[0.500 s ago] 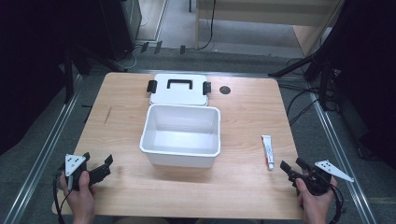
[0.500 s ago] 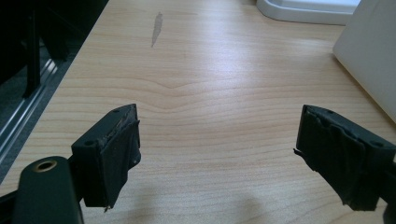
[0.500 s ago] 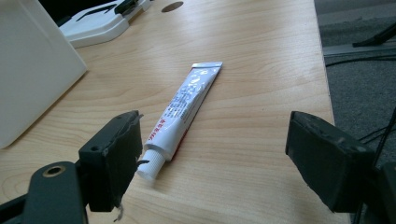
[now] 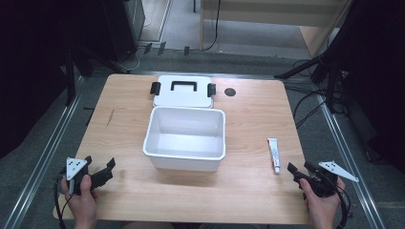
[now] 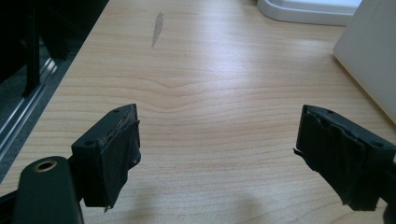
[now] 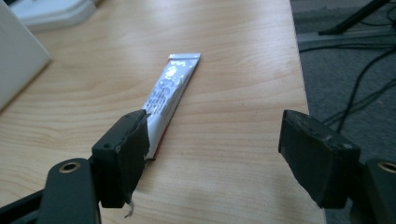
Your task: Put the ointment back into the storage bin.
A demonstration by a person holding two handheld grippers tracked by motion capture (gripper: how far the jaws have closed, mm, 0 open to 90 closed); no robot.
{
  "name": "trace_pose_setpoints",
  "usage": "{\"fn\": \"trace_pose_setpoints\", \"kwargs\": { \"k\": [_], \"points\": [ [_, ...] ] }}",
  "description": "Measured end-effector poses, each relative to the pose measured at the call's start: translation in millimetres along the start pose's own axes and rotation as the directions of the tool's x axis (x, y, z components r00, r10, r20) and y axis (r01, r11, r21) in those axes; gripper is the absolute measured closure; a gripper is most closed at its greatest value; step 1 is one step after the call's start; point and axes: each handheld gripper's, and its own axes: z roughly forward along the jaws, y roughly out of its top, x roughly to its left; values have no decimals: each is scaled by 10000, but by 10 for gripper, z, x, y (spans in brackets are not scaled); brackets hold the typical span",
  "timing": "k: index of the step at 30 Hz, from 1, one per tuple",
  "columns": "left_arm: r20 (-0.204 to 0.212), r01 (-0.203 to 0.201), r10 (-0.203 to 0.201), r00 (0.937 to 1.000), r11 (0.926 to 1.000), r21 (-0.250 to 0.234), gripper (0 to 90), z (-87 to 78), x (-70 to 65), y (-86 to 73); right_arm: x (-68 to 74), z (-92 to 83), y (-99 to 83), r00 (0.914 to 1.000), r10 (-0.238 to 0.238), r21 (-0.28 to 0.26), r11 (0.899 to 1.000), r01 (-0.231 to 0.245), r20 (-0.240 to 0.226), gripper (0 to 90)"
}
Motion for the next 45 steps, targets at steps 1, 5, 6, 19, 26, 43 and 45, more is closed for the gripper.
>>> {"fn": "trace_pose_setpoints", "kwargs": {
  "k": [1, 5, 6, 19, 26, 43, 45],
  "points": [
    [-3, 2, -2, 10000, 10000, 4, 142, 0, 1, 1, 18, -1, 21, 9999, -106, 114, 9999, 107, -24, 248],
    [46, 57, -57, 10000, 10000, -30, 142, 0, 12, 1, 88, 7, 134, 9990, -445, 803, 9958, 442, 19, 248],
    [62, 79, -79, 9999, 10000, -14, 142, 0, 13, 1, 110, 9, 173, 9982, -597, 1017, 9931, 586, 74, 249],
    [90, 99, -99, 9999, 9999, 35, 142, 4, 17, 4, 424, 167, 606, 9756, -2197, 5865, 7904, 1767, 23, 208],
    [91, 151, -152, 9998, 9998, 93, 142, 10, 17, 6, 570, 277, 700, 9566, -2915, 7140, 6706, 2013, 42, 180],
    [137, 151, -154, 9998, 9997, 178, 142, 19, 22, 10, 795, 599, 935, 9614, -2731, 8060, 5762, 1358, 332, 423],
    [150, 138, -141, 9998, 9997, 198, 142, 21, 23, 11, 806, 662, 944, 9608, -2753, 8091, 5718, 1359, 332, 430]
  ]
}}
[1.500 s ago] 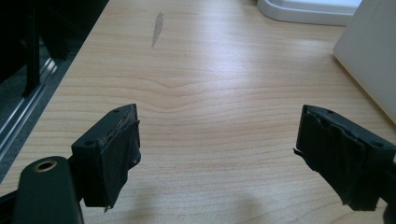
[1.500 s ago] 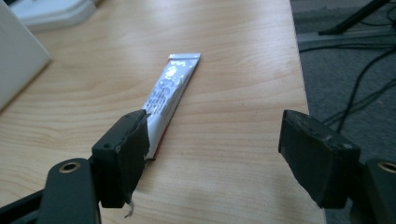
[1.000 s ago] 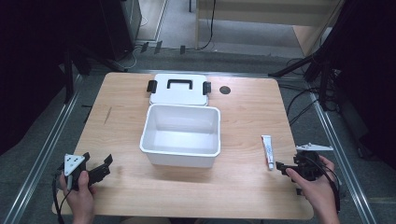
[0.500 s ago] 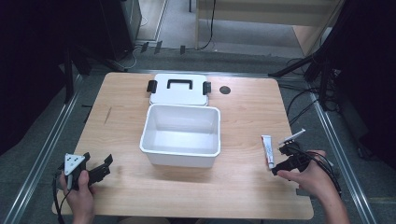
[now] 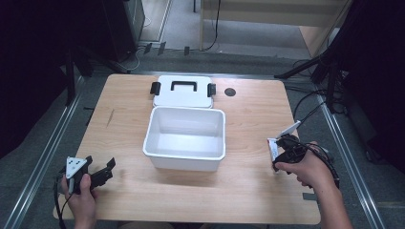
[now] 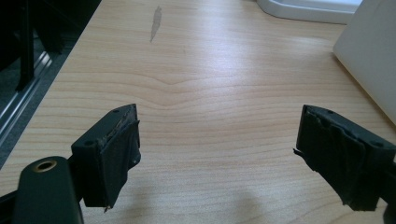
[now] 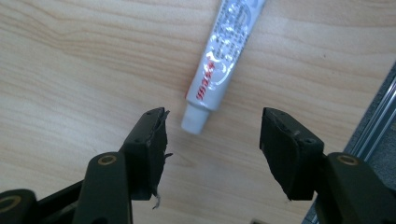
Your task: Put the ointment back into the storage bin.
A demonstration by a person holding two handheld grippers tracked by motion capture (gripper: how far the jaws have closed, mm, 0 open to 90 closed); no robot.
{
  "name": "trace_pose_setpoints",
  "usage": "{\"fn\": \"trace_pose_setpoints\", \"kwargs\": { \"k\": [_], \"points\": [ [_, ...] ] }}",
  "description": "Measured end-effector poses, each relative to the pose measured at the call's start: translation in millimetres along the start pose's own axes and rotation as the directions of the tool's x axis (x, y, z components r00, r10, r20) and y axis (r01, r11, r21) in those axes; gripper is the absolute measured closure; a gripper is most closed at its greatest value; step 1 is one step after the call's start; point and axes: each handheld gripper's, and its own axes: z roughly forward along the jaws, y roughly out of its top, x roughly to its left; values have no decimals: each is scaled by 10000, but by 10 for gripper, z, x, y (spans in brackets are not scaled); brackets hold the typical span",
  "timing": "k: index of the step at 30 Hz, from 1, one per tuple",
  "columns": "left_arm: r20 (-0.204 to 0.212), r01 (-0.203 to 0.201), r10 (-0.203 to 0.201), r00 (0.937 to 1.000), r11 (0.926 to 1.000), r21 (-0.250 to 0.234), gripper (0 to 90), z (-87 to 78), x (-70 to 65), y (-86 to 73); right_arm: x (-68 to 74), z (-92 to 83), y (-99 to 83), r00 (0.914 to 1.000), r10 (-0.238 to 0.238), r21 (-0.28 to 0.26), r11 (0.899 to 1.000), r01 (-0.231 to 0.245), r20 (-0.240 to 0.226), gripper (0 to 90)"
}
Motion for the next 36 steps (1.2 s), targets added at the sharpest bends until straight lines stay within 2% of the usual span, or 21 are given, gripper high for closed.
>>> {"fn": "trace_pose_setpoints", "kwargs": {
  "k": [3, 4, 10, 15, 21, 24, 31, 36],
  "points": [
    [12, -16, 16, 10000, 10000, 5, 142, -1, 0, 0, -11, 42, 85, 9998, 221, 20, 9998, -221, -10, 463],
    [15, 19, -19, 10000, 10000, -2, 142, -1, 1, 0, -31, 80, 141, 9986, 530, 100, 9985, -530, -32, 484],
    [21, 29, -29, 10000, 10000, -3, 142, 1, 3, 0, -61, 171, 246, 9965, 837, 237, 9962, -835, -80, 515],
    [11, 29, -29, 10000, 10000, -3, 142, 3, 3, 2, -49, 237, 324, 9955, 945, 299, 9951, -945, 18, 577],
    [15, 34, -34, 10000, 10000, -14, 142, 3, 3, 1, -19, 298, 380, 9968, 762, 342, 9964, -771, 256, 637],
    [16, 20, -20, 10000, 10000, -8, 142, 3, 5, 1, -7, 306, 393, 9973, 681, 343, 9970, -691, 276, 703],
    [19, 32, -32, 10000, 10000, -14, 142, 3, 5, 2, 28, 292, 404, 9992, 374, 242, 9990, -377, 155, 716],
    [15, 21, -21, 10000, 10000, -9, 142, 3, 3, 1, 71, 215, 412, 9998, 200, 34, 9998, -200, 13, 717]
  ]
}}
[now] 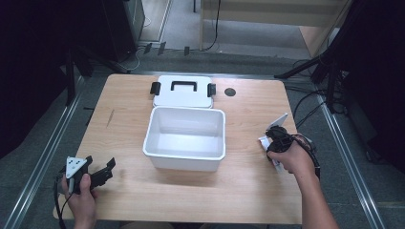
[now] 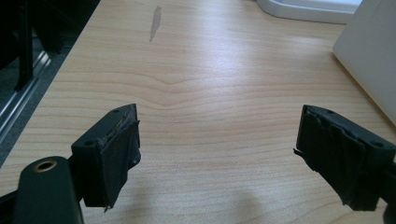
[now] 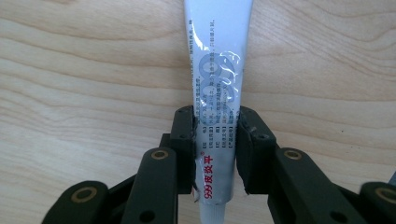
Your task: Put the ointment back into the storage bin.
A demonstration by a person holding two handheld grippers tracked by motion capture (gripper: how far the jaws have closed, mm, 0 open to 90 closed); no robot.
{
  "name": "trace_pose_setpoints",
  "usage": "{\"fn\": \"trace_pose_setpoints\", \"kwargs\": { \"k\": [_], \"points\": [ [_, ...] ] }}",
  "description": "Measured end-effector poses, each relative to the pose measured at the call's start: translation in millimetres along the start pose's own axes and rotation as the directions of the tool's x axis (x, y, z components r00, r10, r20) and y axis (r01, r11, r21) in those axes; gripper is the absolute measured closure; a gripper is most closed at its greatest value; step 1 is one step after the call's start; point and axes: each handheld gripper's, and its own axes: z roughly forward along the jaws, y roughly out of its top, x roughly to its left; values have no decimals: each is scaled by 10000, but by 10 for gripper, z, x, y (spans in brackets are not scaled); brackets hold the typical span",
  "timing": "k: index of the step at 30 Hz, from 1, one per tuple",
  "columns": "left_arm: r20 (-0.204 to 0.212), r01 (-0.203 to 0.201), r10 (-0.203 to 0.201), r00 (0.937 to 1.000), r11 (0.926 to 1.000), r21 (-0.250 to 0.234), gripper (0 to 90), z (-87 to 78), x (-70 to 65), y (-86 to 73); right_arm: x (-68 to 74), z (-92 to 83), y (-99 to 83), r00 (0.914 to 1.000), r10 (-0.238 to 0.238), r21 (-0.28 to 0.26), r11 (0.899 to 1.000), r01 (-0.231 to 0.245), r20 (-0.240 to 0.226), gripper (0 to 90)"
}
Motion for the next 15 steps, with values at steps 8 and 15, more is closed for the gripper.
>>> {"fn": "trace_pose_setpoints", "kwargs": {
  "k": [8, 15],
  "points": [
    [-13, 5, -5, 10000, 10000, 16, 142, -1, -1, 0, 181, -219, 60, 9957, -878, -95, 9961, 876, -296, 717],
    [1, 8, -8, 10000, 10000, 3, 142, 0, 0, 0, 342, -436, 130, 9910, -1320, -488, 9902, 1307, -243, 717]
  ]
}}
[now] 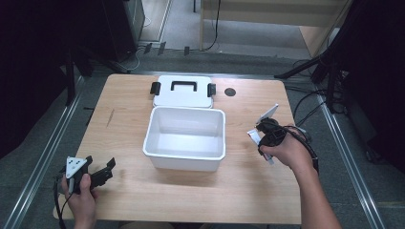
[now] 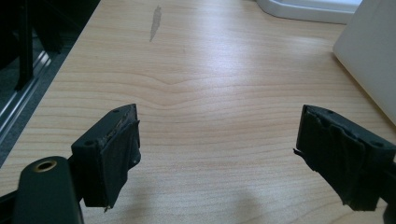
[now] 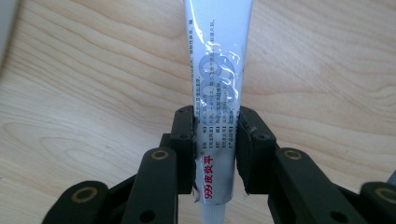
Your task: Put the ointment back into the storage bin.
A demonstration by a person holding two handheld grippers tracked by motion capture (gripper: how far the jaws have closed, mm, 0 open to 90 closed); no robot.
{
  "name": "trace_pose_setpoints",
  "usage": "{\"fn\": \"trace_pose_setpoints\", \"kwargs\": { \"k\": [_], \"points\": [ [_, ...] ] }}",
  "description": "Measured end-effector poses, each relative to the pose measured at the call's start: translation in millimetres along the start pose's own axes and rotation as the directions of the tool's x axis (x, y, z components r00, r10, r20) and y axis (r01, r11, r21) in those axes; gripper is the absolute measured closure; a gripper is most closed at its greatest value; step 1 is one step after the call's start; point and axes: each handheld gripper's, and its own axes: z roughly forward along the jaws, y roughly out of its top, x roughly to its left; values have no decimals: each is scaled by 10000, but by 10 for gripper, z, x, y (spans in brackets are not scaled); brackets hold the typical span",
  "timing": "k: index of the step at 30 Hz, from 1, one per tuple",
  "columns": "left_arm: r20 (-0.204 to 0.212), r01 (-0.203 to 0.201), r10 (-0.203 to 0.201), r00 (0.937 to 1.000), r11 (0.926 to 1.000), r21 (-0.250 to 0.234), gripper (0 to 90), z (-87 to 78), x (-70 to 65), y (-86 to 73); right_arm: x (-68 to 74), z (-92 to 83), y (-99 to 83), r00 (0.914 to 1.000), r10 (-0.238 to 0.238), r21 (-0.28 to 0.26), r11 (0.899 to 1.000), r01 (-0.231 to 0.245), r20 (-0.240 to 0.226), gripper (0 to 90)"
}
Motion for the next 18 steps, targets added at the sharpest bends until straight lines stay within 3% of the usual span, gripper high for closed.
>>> {"fn": "trace_pose_setpoints", "kwargs": {
  "k": [11, 18],
  "points": [
    [13, 13, -13, 10000, 10000, 31, 142, 3, 4, 2, 220, -317, 180, 9980, -577, -450, 9974, 565, -267, 717],
    [33, 28, -28, 10000, 10000, 22, 142, 2, 7, 2, 293, -485, 286, 9974, -664, -645, 9958, 644, -290, 718]
  ]
}}
